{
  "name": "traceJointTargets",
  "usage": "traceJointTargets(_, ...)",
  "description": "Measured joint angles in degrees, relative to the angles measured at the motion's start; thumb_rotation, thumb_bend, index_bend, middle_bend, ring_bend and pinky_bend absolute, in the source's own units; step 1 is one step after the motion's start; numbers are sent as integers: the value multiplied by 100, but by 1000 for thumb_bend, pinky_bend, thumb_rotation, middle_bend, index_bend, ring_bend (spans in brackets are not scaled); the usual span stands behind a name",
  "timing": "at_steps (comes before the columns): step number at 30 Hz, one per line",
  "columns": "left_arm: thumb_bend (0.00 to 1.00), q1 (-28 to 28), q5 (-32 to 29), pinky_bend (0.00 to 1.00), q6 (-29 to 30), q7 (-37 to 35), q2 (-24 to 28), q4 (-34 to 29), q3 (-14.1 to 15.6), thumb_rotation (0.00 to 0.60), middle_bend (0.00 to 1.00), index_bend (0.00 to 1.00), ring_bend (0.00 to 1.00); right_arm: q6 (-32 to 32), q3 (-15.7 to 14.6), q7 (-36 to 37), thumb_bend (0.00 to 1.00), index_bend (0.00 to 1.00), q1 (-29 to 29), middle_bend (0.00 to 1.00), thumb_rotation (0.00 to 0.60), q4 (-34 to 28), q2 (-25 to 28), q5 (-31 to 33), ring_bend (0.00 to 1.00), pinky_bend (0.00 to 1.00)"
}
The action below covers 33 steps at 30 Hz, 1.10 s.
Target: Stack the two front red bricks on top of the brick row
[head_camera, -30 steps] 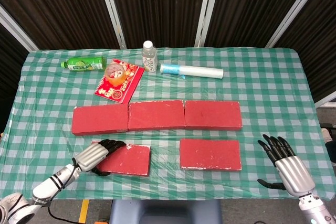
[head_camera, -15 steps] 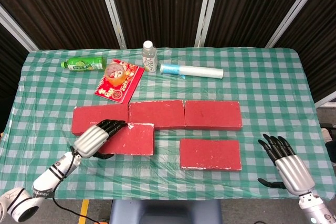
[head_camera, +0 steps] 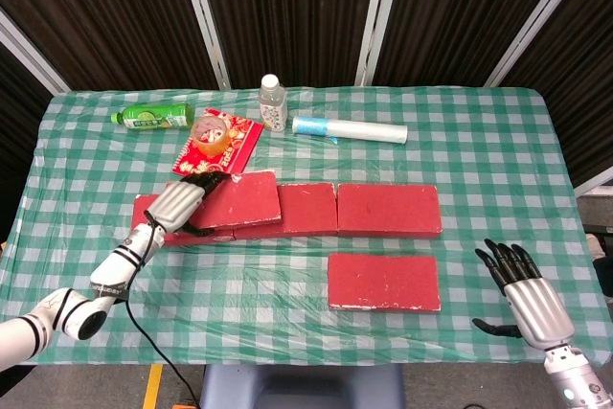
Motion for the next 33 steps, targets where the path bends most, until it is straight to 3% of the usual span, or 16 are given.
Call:
traceJointTargets(18,268,-191,210,546,-60,-312,-338,448,84,600,498,0,472,-205,45,-155,120,0,79,0,548,-22,-56,180,0,0)
traceJointTargets(33,268,-212,8,349,-202,-79,-312,345,119,600,416,0,279,-188,40,-153,120,0,76,0,547,-26,-49,188,0,0)
